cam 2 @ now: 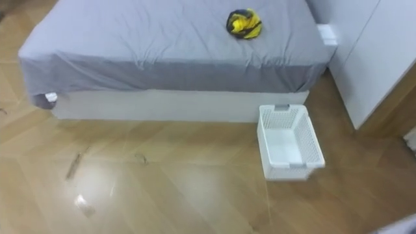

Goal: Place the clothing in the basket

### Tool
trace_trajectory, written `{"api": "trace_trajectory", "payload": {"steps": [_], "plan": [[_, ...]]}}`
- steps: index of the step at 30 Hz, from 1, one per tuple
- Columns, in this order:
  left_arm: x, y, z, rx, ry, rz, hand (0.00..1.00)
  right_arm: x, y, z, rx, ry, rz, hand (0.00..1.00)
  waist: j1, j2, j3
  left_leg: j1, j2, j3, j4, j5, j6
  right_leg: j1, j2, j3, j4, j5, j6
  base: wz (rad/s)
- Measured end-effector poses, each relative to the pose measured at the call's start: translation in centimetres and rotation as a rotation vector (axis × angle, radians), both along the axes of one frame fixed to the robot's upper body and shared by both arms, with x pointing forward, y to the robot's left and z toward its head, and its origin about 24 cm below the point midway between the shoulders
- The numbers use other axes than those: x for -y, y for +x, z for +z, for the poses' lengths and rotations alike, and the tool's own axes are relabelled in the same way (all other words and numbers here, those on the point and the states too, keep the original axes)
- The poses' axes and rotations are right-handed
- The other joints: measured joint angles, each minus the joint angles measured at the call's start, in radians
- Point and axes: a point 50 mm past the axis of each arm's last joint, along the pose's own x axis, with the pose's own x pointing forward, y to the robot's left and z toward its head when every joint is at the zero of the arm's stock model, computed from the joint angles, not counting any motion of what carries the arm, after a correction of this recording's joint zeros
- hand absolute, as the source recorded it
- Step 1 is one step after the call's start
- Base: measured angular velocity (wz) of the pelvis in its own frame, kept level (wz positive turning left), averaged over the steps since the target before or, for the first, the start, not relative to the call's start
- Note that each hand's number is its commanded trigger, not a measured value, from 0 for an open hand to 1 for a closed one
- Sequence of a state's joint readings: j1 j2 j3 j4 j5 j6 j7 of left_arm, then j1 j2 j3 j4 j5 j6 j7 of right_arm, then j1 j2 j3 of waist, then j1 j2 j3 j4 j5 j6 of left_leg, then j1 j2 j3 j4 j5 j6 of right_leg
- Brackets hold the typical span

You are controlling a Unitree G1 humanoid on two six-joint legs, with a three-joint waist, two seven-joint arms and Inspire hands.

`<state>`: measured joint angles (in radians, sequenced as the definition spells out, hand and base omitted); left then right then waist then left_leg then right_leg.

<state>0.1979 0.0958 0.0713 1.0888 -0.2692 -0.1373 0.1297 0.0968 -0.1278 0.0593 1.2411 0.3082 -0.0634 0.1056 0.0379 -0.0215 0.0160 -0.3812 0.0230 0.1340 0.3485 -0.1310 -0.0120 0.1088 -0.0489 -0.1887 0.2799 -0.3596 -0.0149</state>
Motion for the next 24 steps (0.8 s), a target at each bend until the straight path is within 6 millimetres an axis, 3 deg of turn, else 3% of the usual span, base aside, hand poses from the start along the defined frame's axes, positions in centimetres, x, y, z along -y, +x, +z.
{"api": "trace_trajectory", "payload": {"steps": [2,3,4,5,6,7,8,9,10,11,12,13,14,15,16,17,18,19,21,22,23,24], "plan": [[0.1,-0.7,-0.1,-0.017,-0.001,0.026,0.00,-0.3,-0.2,-0.1,-0.013,0.008,0.004,0.00,0.006,-0.005,-0.0012,-0.006,-0.003,0.005,-0.110,0.133,0.011,0.030,-0.029,0.021,-0.009,-0.026,0.013,-0.39],[0.2,-0.8,-0.1,-0.018,-0.002,0.028,0.00,-0.2,-0.2,-0.1,-0.015,0.005,0.002,0.00,0.006,-0.004,-0.0020,-0.006,-0.006,0.016,-0.106,0.166,0.025,0.037,-0.039,0.026,-0.012,-0.035,0.022,-0.25],[0.2,-0.6,-0.1,-0.010,0.000,0.026,0.00,0.0,-0.2,-0.1,-0.015,-0.007,-0.001,0.00,0.003,-0.007,-0.0096,-0.009,-0.026,0.034,-0.079,0.203,0.059,0.045,-0.060,0.039,-0.022,-0.052,0.045,-0.22],[0.0,-0.5,0.0,0.005,0.009,0.024,0.00,0.0,0.0,0.0,-0.009,-0.011,-0.008,0.00,-0.001,-0.026,-0.0122,-0.019,-0.052,0.062,-0.028,0.161,0.091,0.052,-0.094,0.049,-0.024,-0.062,0.076,-0.26],[0.0,-0.4,0.0,0.009,0.011,0.023,0.00,0.0,-0.2,0.0,-0.012,-0.012,-0.009,0.00,0.000,-0.035,-0.0129,-0.024,-0.064,0.076,0.002,0.141,0.093,0.055,-0.114,0.054,-0.026,-0.066,0.082,-0.23],[0.0,-0.1,0.0,0.017,0.008,0.017,0.00,0.1,0.1,0.0,0.003,-0.019,-0.011,0.00,-0.003,-0.036,-0.0122,-0.033,-0.075,0.091,0.065,0.088,0.103,0.071,-0.137,0.056,-0.013,-0.058,0.092,-0.22],[0.0,0.1,0.1,0.026,0.003,0.014,0.00,0.1,0.3,0.1,0.021,-0.021,-0.021,0.00,0.001,-0.035,-0.0124,-0.026,-0.075,0.109,0.114,0.031,0.111,0.066,-0.156,0.064,0.045,-0.054,0.097,-0.17],[0.0,0.1,0.1,0.029,0.003,0.012,0.00,0.1,0.4,0.1,0.026,-0.022,-0.023,0.00,0.001,-0.034,-0.0124,-0.014,-0.076,0.114,0.131,0.005,0.113,0.061,-0.165,0.064,0.091,-0.050,0.104,-0.21],[-0.1,0.1,0.0,0.027,0.006,0.012,0.00,0.0,0.6,0.2,0.035,-0.024,-0.025,0.00,-0.002,-0.036,-0.0109,0.025,-0.088,0.121,0.134,-0.035,0.116,0.029,-0.191,0.064,0.231,-0.023,0.118,-0.14],[-0.1,0.2,0.0,0.025,0.007,0.011,0.00,0.0,0.8,0.2,0.046,-0.029,-0.030,0.00,-0.006,-0.045,-0.0078,0.077,-0.100,0.125,0.124,-0.065,0.122,-0.016,-0.215,0.065,0.381,0.048,0.115,-0.10],[0.0,0.1,0.0,0.022,0.007,0.006,0.00,0.0,0.9,0.2,0.049,-0.033,-0.034,0.00,-0.005,-0.035,-0.0137,0.105,-0.106,0.122,0.113,-0.078,0.124,-0.035,-0.222,0.070,0.448,0.103,0.103,0.00],[0.1,0.4,0.0,0.028,0.008,-0.014,0.00,0.2,1.2,0.4,0.064,-0.046,-0.048,0.00,-0.003,-0.020,-0.0160,0.160,-0.110,0.106,0.088,-0.101,0.129,-0.082,-0.226,0.078,0.571,0.246,0.069,0.00],[0.2,0.9,0.1,0.043,0.015,-0.042,0.00,0.3,2.2,0.6,0.099,-0.060,-0.049,0.00,0.001,-0.008,-0.0183,0.208,-0.109,0.088,0.057,-0.125,0.139,-0.149,-0.218,0.075,0.670,0.255,0.054,-0.05],[0.2,1.1,0.2,0.046,0.020,-0.057,0.00,0.2,2.8,0.8,0.120,-0.060,-0.051,0.00,0.007,0.000,-0.0162,0.232,-0.105,0.078,0.040,-0.129,0.137,-0.188,-0.200,0.072,0.704,0.212,0.047,0.00],[0.2,1.4,0.2,0.052,0.025,-0.079,0.00,0.2,3.9,1.1,0.163,-0.056,-0.060,0.00,0.005,0.016,-0.0078,0.281,-0.092,0.047,0.010,-0.130,0.127,-0.253,-0.153,0.035,0.710,0.130,0.023,0.23],[0.2,1.8,0.3,0.063,0.031,-0.103,0.00,0.1,4.7,1.4,0.195,-0.053,-0.067,0.00,-0.005,0.033,-0.0060,0.320,-0.075,0.018,-0.009,-0.141,0.122,-0.318,-0.099,-0.001,0.657,0.077,0.016,0.42],[0.2,2.2,0.4,0.071,0.035,-0.121,0.00,0.1,5.1,1.6,0.211,-0.057,-0.067,0.00,-0.006,0.033,-0.0049,0.337,-0.070,0.008,-0.020,-0.146,0.121,-0.355,-0.075,-0.010,0.614,0.064,0.015,0.56],[0.3,2.3,0.5,0.075,0.036,-0.144,0.00,0.1,5.9,1.9,0.242,-0.071,-0.070,0.00,-0.005,0.027,-0.0021,0.375,-0.067,-0.008,-0.043,-0.159,0.117,-0.423,-0.044,-0.018,0.492,0.062,0.012,0.50],[0.9,2.5,0.4,0.074,0.022,-0.184,0.00,0.2,6.9,2.4,0.290,-0.100,-0.078,0.00,-0.008,0.030,-0.0024,0.437,-0.063,-0.038,-0.081,-0.183,0.105,-0.463,-0.018,-0.027,0.230,0.116,0.007,0.50],[1.5,2.2,0.2,0.053,0.008,-0.213,0.00,0.5,7.1,2.6,0.307,-0.121,-0.088,0.00,-0.008,0.047,0.0008,0.490,-0.043,-0.059,-0.098,-0.206,0.092,-0.462,-0.004,-0.051,0.098,0.235,-0.007,0.56],[1.6,1.7,0.1,0.041,0.001,-0.218,0.00,0.6,7.3,2.7,0.318,-0.137,-0.101,0.00,-0.002,0.058,-0.0084,0.533,-0.021,-0.066,-0.118,-0.221,0.073,-0.450,0.010,-0.064,0.021,0.327,-0.026,0.54],[1.5,1.7,0.1,0.040,0.003,-0.217,0.00,0.6,7.5,2.9,0.331,-0.142,-0.105,0.00,-0.003,0.058,-0.0113,0.548,-0.011,-0.069,-0.120,-0.229,0.060,-0.446,0.019,-0.064,0.012,0.359,-0.053,0.36]]}}
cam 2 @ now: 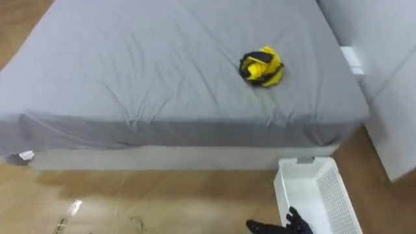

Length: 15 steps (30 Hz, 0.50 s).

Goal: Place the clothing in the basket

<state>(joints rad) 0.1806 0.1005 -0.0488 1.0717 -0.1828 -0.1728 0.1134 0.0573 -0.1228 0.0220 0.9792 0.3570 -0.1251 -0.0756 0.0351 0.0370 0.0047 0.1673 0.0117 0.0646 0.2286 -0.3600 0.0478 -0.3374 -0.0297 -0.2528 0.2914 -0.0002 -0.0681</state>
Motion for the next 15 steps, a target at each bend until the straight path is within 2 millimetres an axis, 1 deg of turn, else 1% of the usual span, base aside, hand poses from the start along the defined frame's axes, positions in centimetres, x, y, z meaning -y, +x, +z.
{"api": "trace_trajectory", "payload": {"steps": [1,2,3,4,5,6,7,8,9,10,11,12,13,14,15], "plan": [[-0.1,-0.3,0.0,-0.007,0.006,0.001,0.00,0.0,1.0,0.6,0.046,-0.014,0.005,0.00,0.009,0.006,-0.0075,0.002,0.017,0.000,0.011,-0.012,-0.028,0.012,0.023,-0.003,0.023,0.017,-0.029,0.05],[-0.2,-1.3,-0.1,-0.030,0.007,0.008,0.00,0.0,2.4,1.5,0.111,-0.031,0.016,0.00,0.025,0.028,-0.0025,0.020,0.042,0.002,0.002,-0.006,-0.048,0.018,0.037,-0.021,0.065,-0.014,-0.039,-0.04],[-0.3,-1.5,-0.1,-0.036,0.009,0.012,0.00,0.0,3.0,1.9,0.141,-0.043,0.027,0.00,0.028,0.030,-0.0002,0.033,0.045,0.006,-0.007,0.005,-0.068,0.016,0.037,-0.023,0.097,-0.041,-0.044,-0.09],[-0.2,-1.8,-0.2,-0.042,0.008,0.014,0.00,0.1,3.9,2.6,0.185,-0.061,0.027,0.00,0.022,0.034,0.0103,0.080,0.053,-0.006,-0.028,0.036,-0.099,-0.013,0.019,-0.034,0.231,-0.096,-0.065,0.03],[-0.5,-2.2,-0.1,-0.043,0.016,0.023,0.00,-0.2,4.9,3.3,0.225,-0.062,0.035,0.00,0.013,0.021,0.0183,0.121,0.060,-0.050,-0.021,0.045,-0.098,-0.081,0.021,-0.047,0.327,-0.143,-0.051,-0.05],[-1.0,-2.5,0.0,-0.044,0.028,0.034,0.00,-0.7,5.3,3.6,0.252,-0.057,0.047,0.00,0.025,0.023,0.0091,0.123,0.058,-0.046,0.008,0.033,-0.107,-0.087,0.026,-0.039,0.270,-0.127,-0.053,-0.20],[-1.7,-3.3,0.1,-0.072,0.048,0.040,0.00,-1.0,6.1,4.4,0.295,-0.062,0.080,0.00,0.027,0.013,0.0056,0.100,0.063,-0.037,0.121,-0.002,-0.116,-0.084,0.040,-0.043,0.258,-0.122,-0.083,-0.14],[-1.9,-3.4,0.1,-0.084,0.057,0.033,0.00,-1.2,6.5,4.8,0.318,-0.070,0.098,0.00,0.011,0.019,0.0029,0.050,0.082,-0.031,0.264,0.014,-0.130,-0.047,0.055,-0.050,0.266,-0.176,-0.090,0.00],[-1.9,-3.6,0.1,-0.087,0.057,0.037,0.00,-1.3,6.6,5.1,0.333,-0.070,0.102,0.00,0.007,0.018,0.0037,0.030,0.090,-0.023,0.331,0.046,-0.136,-0.024,0.061,-0.050,0.260,-0.191,-0.092,0.21],[-1.7,-3.6,0.1,-0.083,0.052,0.042,0.00,-1.5,6.9,5.6,0.363,-0.070,0.111,0.00,-0.005,0.017,0.0036,-0.005,0.108,-0.011,0.427,0.108,-0.148,0.027,0.073,-0.049,0.228,-0.203,-0.099,0.19],[-1.5,-3.2,0.0,-0.075,0.046,0.038,0.00,-1.8,7.4,6.0,0.386,-0.070,0.121,0.00,-0.009,0.014,0.0044,-0.046,0.116,-0.007,0.483,0.103,-0.146,0.074,0.079,-0.045,0.188,-0.203,-0.101,0.20],[-1.4,-3.0,0.0,-0.071,0.044,0.032,0.00,-1.8,7.5,6.1,0.390,-0.075,0.122,0.00,-0.016,0.010,0.0049,-0.070,0.116,-0.002,0.497,0.096,-0.135,0.096,0.083,-0.037,0.166,-0.203,-0.100,0.21],[-1.3,-2.6,0.1,-0.055,0.047,0.030,0.00,-1.9,7.4,6.1,0.388,-0.076,0.125,0.00,-0.027,-0.003,0.0042,-0.115,0.116,0.025,0.502,0.084,-0.116,0.138,0.086,-0.019,0.126,-0.202,-0.098,0.18],[-1.5,-2.2,0.3,-0.041,0.062,0.037,0.00,-1.8,7.2,6.0,0.387,-0.075,0.123,0.00,-0.026,-0.008,0.0055,-0.164,0.114,0.050,0.500,0.073,-0.109,0.178,0.086,-0.005,0.089,-0.202,-0.093,0.11],[-1.5,-2.1,0.3,-0.037,0.065,0.036,0.00,-1.8,7.1,6.0,0.387,-0.077,0.123,0.00,-0.027,-0.009,0.0055,-0.187,0.113,0.061,0.499,0.065,-0.108,0.194,0.086,0.006,0.074,-0.202,-0.091,-0.07]]}}
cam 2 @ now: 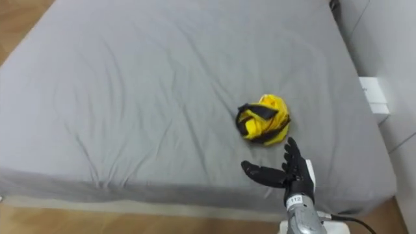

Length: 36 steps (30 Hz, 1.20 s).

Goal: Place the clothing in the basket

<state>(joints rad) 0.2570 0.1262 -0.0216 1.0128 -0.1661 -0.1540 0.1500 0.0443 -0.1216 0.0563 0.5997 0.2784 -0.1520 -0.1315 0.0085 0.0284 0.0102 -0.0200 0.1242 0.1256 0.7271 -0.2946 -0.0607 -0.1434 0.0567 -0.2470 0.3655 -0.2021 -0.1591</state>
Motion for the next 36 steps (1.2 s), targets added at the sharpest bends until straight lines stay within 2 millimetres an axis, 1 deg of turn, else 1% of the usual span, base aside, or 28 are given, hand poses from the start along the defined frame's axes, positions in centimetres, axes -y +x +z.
{"api": "trace_trajectory", "payload": {"steps": [1,2,3,4,5,6,7,8,9,10,11,12,13,16,17,19,20,21,23,25,26,27,29,30,32,33,35,36], "plan": [[0.0,0.1,0.0,0.003,0.002,0.001,0.00,0.0,0.0,0.1,0.002,-0.010,0.003,0.00,0.004,-0.002,0.0015,-0.048,-0.001,0.018,-0.018,-0.012,0.005,0.026,-0.001,0.015,-0.027,0.002,0.005,-0.29],[0.0,0.2,0.1,0.010,0.002,0.009,0.00,0.0,0.0,0.1,0.004,-0.014,-0.001,0.00,0.010,-0.005,0.0028,-0.093,-0.003,0.028,-0.063,-0.013,0.006,0.046,-0.003,0.034,-0.049,0.003,0.009,-0.35],[0.1,0.3,0.1,0.017,-0.002,0.021,0.00,-0.1,0.0,0.2,0.008,-0.016,-0.004,0.00,0.016,-0.005,0.0024,-0.110,-0.008,0.028,-0.097,-0.013,0.005,0.054,-0.003,0.042,-0.059,0.004,0.012,-0.45],[0.3,0.5,0.2,0.032,-0.005,0.033,0.00,-0.2,0.1,0.3,0.013,-0.019,-0.006,0.00,0.025,-0.005,0.0011,-0.135,-0.020,0.027,-0.193,-0.009,0.003,0.058,-0.006,0.062,-0.074,0.005,0.019,-0.56],[0.5,0.6,0.1,0.037,-0.013,0.042,0.00,-0.3,0.2,0.5,0.022,-0.025,-0.002,0.00,0.036,-0.006,-0.0005,-0.154,-0.030,0.026,-0.303,0.015,0.005,0.054,-0.009,0.082,-0.075,0.002,0.026,-0.62],[0.5,0.6,0.1,0.039,-0.015,0.046,0.00,-0.3,0.3,0.6,0.026,-0.030,0.002,0.00,0.043,-0.008,-0.0006,-0.162,-0.034,0.025,-0.341,0.060,0.018,0.053,-0.012,0.087,-0.073,-0.001,0.030,-0.79],[0.4,0.3,0.1,0.035,-0.013,0.064,0.00,-0.6,0.3,0.6,0.028,-0.043,0.021,0.00,0.057,-0.015,-0.0122,-0.158,-0.041,0.029,-0.382,0.123,0.036,0.055,-0.023,0.093,-0.072,-0.004,0.040,-0.62],[0.2,-0.2,0.0,0.018,-0.008,0.079,0.00,-1.0,0.5,0.9,0.043,-0.061,0.047,0.00,0.053,-0.022,-0.0219,-0.133,-0.054,0.028,-0.420,0.130,0.039,0.056,-0.030,0.093,-0.081,-0.001,0.048,-0.48],[0.1,-0.3,-0.1,0.013,-0.007,0.083,0.00,-1.0,0.6,1.2,0.056,-0.074,0.055,0.00,0.047,-0.028,-0.0212,-0.125,-0.061,0.028,-0.434,0.137,0.041,0.058,-0.034,0.091,-0.086,0.001,0.052,-0.21],[0.0,-0.6,-0.2,0.000,-0.007,0.086,0.00,-0.9,0.7,1.7,0.081,-0.103,0.064,0.00,0.049,-0.035,-0.0230,-0.108,-0.069,0.025,-0.462,0.139,0.042,0.060,-0.037,0.090,-0.095,0.004,0.056,-0.26],[0.1,-0.8,-0.2,-0.008,-0.008,0.087,0.00,-0.9,0.9,2.3,0.105,-0.132,0.063,0.00,0.053,-0.039,-0.0224,-0.093,-0.074,0.016,-0.483,0.139,0.042,0.067,-0.039,0.068,-0.100,0.008,0.063,-0.28],[0.1,-0.8,-0.2,-0.011,-0.008,0.086,0.00,-1.0,1.1,2.5,0.117,-0.141,0.060,0.00,0.051,-0.040,-0.0213,-0.087,-0.081,0.004,-0.492,0.138,0.041,0.074,-0.041,0.050,-0.109,0.011,0.066,-0.14],[0.0,-0.8,-0.2,-0.013,-0.011,0.083,0.00,-1.0,1.3,3.1,0.141,-0.174,0.057,0.00,0.047,-0.042,-0.0203,-0.079,-0.087,-0.006,-0.503,0.138,0.041,0.092,-0.046,0.022,-0.132,0.012,0.068,0.09],[-0.2,-0.6,-0.2,-0.017,-0.018,0.071,0.00,-0.9,1.9,4.2,0.194,-0.237,0.041,0.00,0.043,-0.045,-0.0160,-0.071,-0.100,-0.031,-0.527,0.139,0.043,0.112,-0.053,-0.004,-0.164,0.012,0.068,0.24],[-0.5,-0.5,-0.2,-0.028,-0.017,0.069,0.00,-1.0,2.3,4.5,0.207,-0.248,0.035,0.00,0.043,-0.047,-0.0095,-0.073,-0.102,-0.040,-0.529,0.140,0.044,0.112,-0.053,-0.007,-0.164,0.012,0.068,0.26],[-0.7,-0.5,-0.2,-0.041,-0.014,0.070,0.00,-1.0,2.6,4.7,0.216,-0.260,0.028,0.00,0.047,-0.048,-0.0028,-0.082,-0.104,-0.051,-0.528,0.140,0.044,0.109,-0.054,-0.016,-0.164,0.012,0.069,0.24],[-0.6,-0.6,-0.2,-0.049,-0.017,0.069,0.00,-1.1,2.7,4.6,0.212,-0.263,0.027,0.00,0.049,-0.049,-0.0019,-0.094,-0.107,-0.062,-0.527,0.141,0.046,0.103,-0.057,-0.032,-0.166,0.011,0.070,0.24],[-0.5,-0.5,-0.3,-0.051,-0.018,0.066,0.00,-1.1,2.8,4.5,0.205,-0.261,0.030,0.00,0.050,-0.049,0.0001,-0.098,-0.108,-0.066,-0.527,0.142,0.048,0.101,-0.059,-0.038,-0.168,0.011,0.072,0.26],[-0.3,-0.2,-0.3,-0.056,-0.025,0.058,0.00,-0.9,3.1,3.3,0.143,-0.258,0.026,0.00,0.055,-0.046,0.0018,-0.121,-0.119,-0.079,-0.524,0.148,0.053,0.094,-0.067,-0.058,-0.181,0.008,0.080,0.26],[-0.2,-0.1,-0.3,-0.059,-0.024,0.039,0.00,-0.9,3.2,2.5,0.095,-0.267,0.037,0.00,0.062,-0.043,0.0023,-0.138,-0.123,-0.084,-0.524,0.155,0.057,0.079,-0.071,-0.065,-0.179,0.007,0.080,0.15],[-0.3,0.1,-0.3,-0.067,-0.014,0.015,0.00,-0.9,3.5,2.2,0.074,-0.275,0.050,0.00,0.071,-0.044,0.0025,-0.152,-0.126,-0.088,-0.523,0.159,0.058,0.067,-0.072,-0.069,-0.177,0.007,0.080,0.14],[-0.4,0.2,-0.3,-0.073,-0.010,0.004,0.00,-0.9,3.7,1.9,0.055,-0.281,0.052,0.00,0.071,-0.045,0.0028,-0.159,-0.127,-0.093,-0.522,0.160,0.058,0.063,-0.073,-0.075,-0.177,0.007,0.080,0.27],[-0.3,0.8,-0.5,-0.089,-0.016,-0.012,0.00,0.0,4.3,1.3,-0.009,-0.309,0.049,0.00,0.075,-0.046,0.0037,-0.183,-0.136,-0.114,-0.522,0.174,0.061,0.052,-0.082,-0.108,-0.178,0.007,0.082,0.42],[-0.3,0.8,-0.5,-0.090,-0.021,-0.014,0.00,0.3,4.4,1.2,-0.021,-0.317,0.046,0.00,0.079,-0.046,0.0037,-0.186,-0.137,-0.114,-0.522,0.176,0.063,0.052,-0.083,-0.113,-0.178,0.006,0.083,0.32],[-0.5,0.6,-0.5,-0.105,-0.029,-0.021,0.00,1.2,4.9,1.3,-0.047,-0.346,0.032,0.00,0.105,-0.051,0.0060,-0.193,-0.138,-0.113,-0.521,0.178,0.065,0.051,-0.087,-0.120,-0.179,0.004,0.087,0.13],[-0.6,0.6,-0.5,-0.108,-0.028,-0.027,0.00,1.3,5.1,1.2,-0.055,-0.352,0.029,0.00,0.112,-0.053,0.0071,-0.194,-0.138,-0.113,-0.520,0.178,0.065,0.049,-0.087,-0.121,-0.179,0.004,0.087,0.06],[-1.0,0.6,-0.5,-0.122,-0.016,-0.050,0.00,2.2,5.7,1.1,-0.098,-0.371,0.014,0.00,0.138,-0.059,0.0086,-0.216,-0.139,-0.129,-0.513,0.179,0.067,0.037,-0.089,-0.139,-0.180,0.004,0.088,0.20],[-1.1,0.6,-0.5,-0.126,-0.013,-0.051,0.00,2.4,5.8,1.1,-0.108,-0.381,0.015,0.00,0.140,-0.058,0.0090,-0.224,-0.140,-0.135,-0.508,0.179,0.067,0.035,-0.089,-0.145,-0.180,0.005,0.088,0.36]]}}
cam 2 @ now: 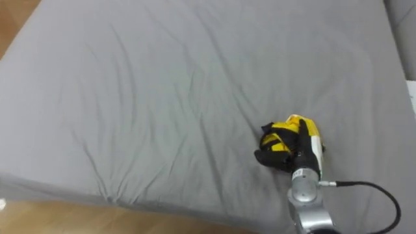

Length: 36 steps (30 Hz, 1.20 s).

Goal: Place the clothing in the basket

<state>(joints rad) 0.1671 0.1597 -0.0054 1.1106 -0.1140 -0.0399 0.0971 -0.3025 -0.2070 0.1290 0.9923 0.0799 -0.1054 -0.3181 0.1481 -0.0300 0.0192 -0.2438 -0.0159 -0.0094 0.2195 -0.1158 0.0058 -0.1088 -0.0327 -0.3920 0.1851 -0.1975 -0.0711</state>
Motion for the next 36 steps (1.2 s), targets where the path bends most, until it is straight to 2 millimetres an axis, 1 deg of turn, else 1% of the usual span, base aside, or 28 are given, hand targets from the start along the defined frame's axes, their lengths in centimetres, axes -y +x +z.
{"api": "trace_trajectory", "payload": {"steps": [2,3,4,5,6,7,9,10,12,13,14,16,18,19,21,22,24,25,26,28,30,31,33,34,35,36], "plan": [[-0.6,-0.4,0.0,-0.039,0.016,-0.008,0.00,0.6,0.4,0.0,-0.035,-0.028,-0.005,0.00,0.007,0.000,-0.0001,-0.026,-0.002,-0.008,0.013,0.000,0.000,-0.010,-0.001,-0.027,0.000,0.000,0.000,0.33],[-0.7,-0.5,0.0,-0.050,0.022,-0.020,0.00,0.8,0.5,0.0,-0.044,-0.036,-0.008,0.00,0.012,0.000,0.0003,-0.031,-0.002,-0.008,0.017,0.000,0.000,-0.012,-0.001,-0.032,0.000,0.000,0.000,0.30],[-0.8,-0.5,0.0,-0.061,0.029,-0.032,0.00,1.6,0.4,0.0,-0.068,-0.061,-0.020,0.51,0.019,0.003,0.0018,-0.042,-0.004,-0.018,0.024,0.000,0.001,-0.013,-0.002,-0.047,0.001,0.000,0.000,0.38],[-0.9,-0.5,0.0,-0.067,0.033,-0.039,0.00,2.4,0.2,0.0,-0.087,-0.086,-0.035,0.67,0.025,0.009,0.0054,-0.054,-0.007,-0.030,0.035,0.000,0.001,-0.013,-0.002,-0.059,0.001,-0.001,0.002,0.44],[-0.9,-0.5,0.0,-0.068,0.032,-0.039,0.00,2.9,0.2,0.1,-0.094,-0.099,-0.043,0.73,0.027,0.012,0.0073,-0.062,-0.008,-0.032,0.042,0.000,0.001,-0.014,-0.002,-0.065,0.001,-0.001,0.003,0.50],[-0.8,-0.4,0.0,-0.071,0.032,-0.040,0.00,3.6,0.0,0.2,-0.103,-0.119,-0.058,1.00,0.030,0.018,0.0112,-0.078,-0.009,-0.032,0.056,0.000,0.001,-0.016,-0.003,-0.079,0.002,-0.002,0.004,0.40],[-0.8,-0.3,0.0,-0.081,0.030,-0.041,0.00,4.2,0.0,0.4,-0.111,-0.160,-0.075,1.00,0.042,0.022,0.0132,-0.106,-0.007,-0.033,0.073,0.002,0.004,-0.035,-0.001,-0.077,0.007,-0.003,0.004,0.24],[-0.7,0.0,0.0,-0.088,0.028,-0.052,0.00,4.8,0.0,0.7,-0.111,-0.193,-0.093,1.00,0.051,0.028,0.0153,-0.129,-0.006,-0.032,0.090,0.002,0.004,-0.050,0.000,-0.078,0.013,-0.003,0.004,0.13],[-0.6,0.4,0.0,-0.082,0.027,-0.061,0.00,6.1,-0.1,1.3,-0.108,-0.239,-0.135,1.00,0.058,0.037,0.0160,-0.161,-0.006,-0.031,0.107,0.004,0.008,-0.074,-0.001,-0.079,0.026,-0.004,0.002,0.15],[-0.6,0.8,0.1,-0.072,0.029,-0.064,0.00,7.1,0.2,2.0,-0.103,-0.266,-0.162,1.00,0.063,0.042,0.0184,-0.184,-0.007,-0.031,0.120,0.006,0.013,-0.095,-0.005,-0.081,0.039,-0.010,0.003,0.13],[-0.7,1.4,0.2,-0.060,0.032,-0.069,0.00,8.2,0.3,2.7,-0.092,-0.287,-0.196,1.00,0.070,0.047,0.0182,-0.205,-0.007,-0.027,0.122,0.011,0.019,-0.114,-0.008,-0.087,0.041,-0.016,0.003,0.13],[-0.7,2.2,0.4,-0.045,0.037,-0.087,0.00,9.3,0.1,3.3,-0.086,-0.316,-0.243,1.00,0.074,0.058,0.0175,-0.229,-0.013,-0.031,0.124,0.020,0.026,-0.140,-0.017,-0.101,0.061,-0.020,0.006,0.23],[-0.7,2.7,0.4,-0.038,0.041,-0.112,0.00,10.2,-0.2,3.6,-0.091,-0.343,-0.282,1.00,0.078,0.066,0.0152,-0.247,-0.017,-0.035,0.123,0.024,0.031,-0.160,-0.022,-0.102,0.074,-0.022,0.009,0.16],[-0.7,2.9,0.5,-0.037,0.043,-0.120,0.00,10.7,-0.1,4.0,-0.082,-0.348,-0.308,1.00,0.077,0.071,0.0146,-0.259,-0.018,-0.034,0.122,0.027,0.034,-0.176,-0.023,-0.099,0.077,-0.022,0.009,0.05],[-1.0,2.9,0.6,-0.035,0.049,-0.120,0.00,11.2,0.1,4.5,-0.075,-0.348,-0.332,1.00,0.075,0.072,0.0142,-0.268,-0.024,-0.034,0.108,0.037,0.037,-0.194,-0.029,-0.092,0.093,-0.022,0.010,0.07],[-1.2,3.0,0.7,-0.031,0.053,-0.124,0.00,11.6,-0.1,4.7,-0.073,-0.349,-0.344,1.00,0.075,0.072,0.0140,-0.265,-0.030,-0.033,0.093,0.044,0.038,-0.202,-0.032,-0.072,0.100,-0.021,0.010,0.08],[-1.3,3.2,0.7,-0.023,0.055,-0.124,0.00,11.9,-0.2,4.9,-0.071,-0.338,-0.360,1.00,0.080,0.071,0.0139,-0.256,-0.032,-0.018,0.078,0.048,0.042,-0.216,-0.037,-0.032,0.121,-0.022,0.012,-0.02],[-1.3,3.2,0.7,-0.023,0.054,-0.123,0.00,11.9,-0.2,4.8,-0.070,-0.329,-0.362,1.00,0.077,0.068,0.0128,-0.248,-0.034,-0.016,0.068,0.050,0.044,-0.218,-0.037,-0.006,0.123,-0.023,0.014,-0.12],[-1.3,3.3,0.8,-0.018,0.054,-0.124,0.00,11.9,-0.2,4.8,-0.066,-0.314,-0.363,1.00,0.073,0.067,0.0128,-0.243,-0.035,-0.008,0.063,0.050,0.044,-0.218,-0.038,0.009,0.123,-0.024,0.015,-0.12],[-1.2,3.8,0.9,-0.003,0.055,-0.128,0.00,11.8,-0.1,4.8,-0.061,-0.291,-0.355,1.00,0.065,0.063,0.0137,-0.232,-0.034,0.008,0.060,0.050,0.044,-0.209,-0.039,0.014,0.121,-0.024,0.015,-0.08],[-1.2,4.4,1.1,0.031,0.057,-0.128,0.00,11.7,0.1,4.8,-0.059,-0.273,-0.342,1.00,0.059,0.054,0.0131,-0.220,-0.032,0.025,0.053,0.050,0.044,-0.202,-0.037,0.029,0.117,-0.024,0.016,-0.09],[-1.2,4.7,1.2,0.050,0.057,-0.131,0.00,11.7,0.0,4.7,-0.059,-0.254,-0.340,1.00,0.048,0.052,0.0132,-0.206,-0.031,0.031,0.048,0.050,0.044,-0.186,-0.035,0.034,0.104,-0.023,0.018,-0.10],[-1.2,5.0,1.4,0.075,0.062,-0.135,0.00,11.8,-0.5,4.3,-0.066,-0.227,-0.352,1.00,0.041,0.037,0.0122,-0.173,-0.032,0.036,0.041,0.050,0.044,-0.160,-0.037,0.048,0.101,-0.023,0.020,-0.15],[-1.4,5.3,1.6,0.095,0.070,-0.137,0.00,11.8,-0.9,4.0,-0.065,-0.210,-0.355,1.00,0.036,0.023,0.0124,-0.150,-0.033,0.040,0.030,0.050,0.044,-0.142,-0.036,0.064,0.091,-0.025,0.022,-0.20],[-1.6,5.4,1.8,0.109,0.077,-0.139,0.00,11.8,-1.2,3.8,-0.068,-0.206,-0.352,1.00,0.019,0.009,0.0112,-0.126,-0.032,0.054,0.017,0.050,0.044,-0.120,-0.034,0.070,0.079,-0.025,0.023,-0.20],[-1.7,5.5,1.9,0.115,0.079,-0.134,0.00,11.8,-1.4,3.7,-0.066,-0.203,-0.352,1.00,0.012,0.000,0.0094,-0.114,-0.032,0.065,0.012,0.050,0.044,-0.111,-0.033,0.077,0.071,-0.025,0.023,-0.27]]}}
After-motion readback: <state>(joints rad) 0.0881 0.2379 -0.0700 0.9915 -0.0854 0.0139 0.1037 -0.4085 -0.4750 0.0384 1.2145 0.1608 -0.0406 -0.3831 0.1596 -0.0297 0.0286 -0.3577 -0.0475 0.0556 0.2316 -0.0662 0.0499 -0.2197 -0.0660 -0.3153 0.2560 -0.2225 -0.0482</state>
